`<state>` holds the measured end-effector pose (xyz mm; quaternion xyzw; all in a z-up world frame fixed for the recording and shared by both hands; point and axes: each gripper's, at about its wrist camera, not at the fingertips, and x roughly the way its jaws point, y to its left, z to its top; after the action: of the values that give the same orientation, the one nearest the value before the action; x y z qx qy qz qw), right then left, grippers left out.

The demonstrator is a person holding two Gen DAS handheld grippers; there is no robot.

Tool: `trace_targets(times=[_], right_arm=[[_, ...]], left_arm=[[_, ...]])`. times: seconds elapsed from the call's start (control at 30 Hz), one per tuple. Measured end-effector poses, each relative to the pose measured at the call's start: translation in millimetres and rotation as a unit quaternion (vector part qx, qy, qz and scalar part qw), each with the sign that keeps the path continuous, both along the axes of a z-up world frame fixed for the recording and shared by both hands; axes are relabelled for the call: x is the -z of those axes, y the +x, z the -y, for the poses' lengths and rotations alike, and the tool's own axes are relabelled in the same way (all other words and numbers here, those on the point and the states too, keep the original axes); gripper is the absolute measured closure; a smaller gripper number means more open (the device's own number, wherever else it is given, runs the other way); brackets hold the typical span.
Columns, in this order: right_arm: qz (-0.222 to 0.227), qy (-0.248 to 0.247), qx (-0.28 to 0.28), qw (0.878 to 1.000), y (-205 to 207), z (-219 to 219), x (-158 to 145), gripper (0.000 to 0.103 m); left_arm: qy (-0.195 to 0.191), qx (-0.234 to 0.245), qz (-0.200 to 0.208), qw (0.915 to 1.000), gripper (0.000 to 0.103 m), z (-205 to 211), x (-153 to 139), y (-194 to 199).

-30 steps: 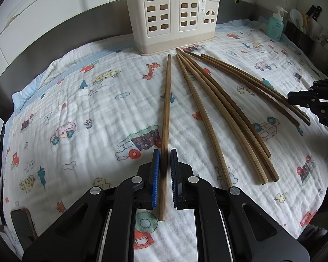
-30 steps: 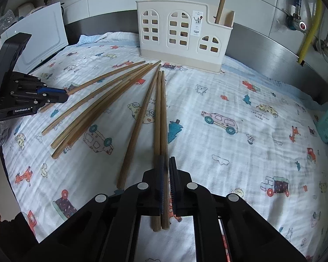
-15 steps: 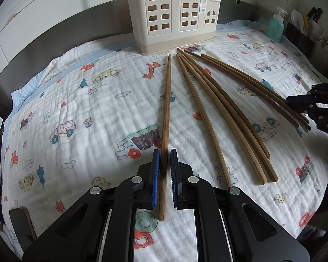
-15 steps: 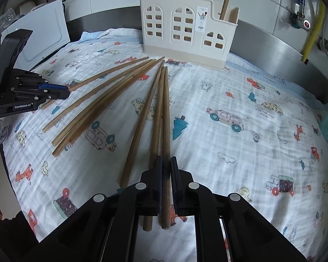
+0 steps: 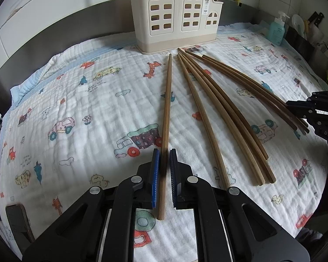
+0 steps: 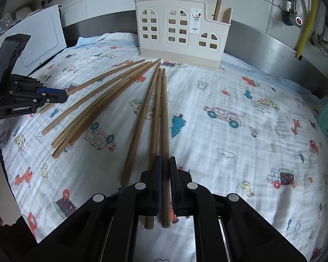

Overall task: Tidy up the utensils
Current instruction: 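Close the left tool on a chopstick while the right tool grasps another chopstick, then lift the left tool's chopstick toward the holder while the right tool carries its chopstick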

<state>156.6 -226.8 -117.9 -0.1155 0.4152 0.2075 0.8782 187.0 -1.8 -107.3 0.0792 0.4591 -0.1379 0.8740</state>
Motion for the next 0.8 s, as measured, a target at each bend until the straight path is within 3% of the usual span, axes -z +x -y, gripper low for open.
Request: trace_targets(times=[0.3, 0.57, 0.8], right_arm=[[0.051, 0.019, 0.020, 0.998, -14.2, 3.4, -36.1, 0.096], [0.106, 0.046, 0.031, 0.993, -19.1, 6.4, -81.9, 0.097], [0.128, 0.076, 0.030, 0.988, -7.5, 1.3, -110.6, 0.097]], left_arm=[[-0.017, -0.016, 0.005, 0.9997, 0.097, -1.8, -7.5, -2.1], [-0.043, -0.031, 0.050, 0.9973, 0.097, -8.6, -39.1, -11.2], [-0.071, -0.036, 0.095, 0.9922, 0.098, -12.4, -72.6, -8.2]])
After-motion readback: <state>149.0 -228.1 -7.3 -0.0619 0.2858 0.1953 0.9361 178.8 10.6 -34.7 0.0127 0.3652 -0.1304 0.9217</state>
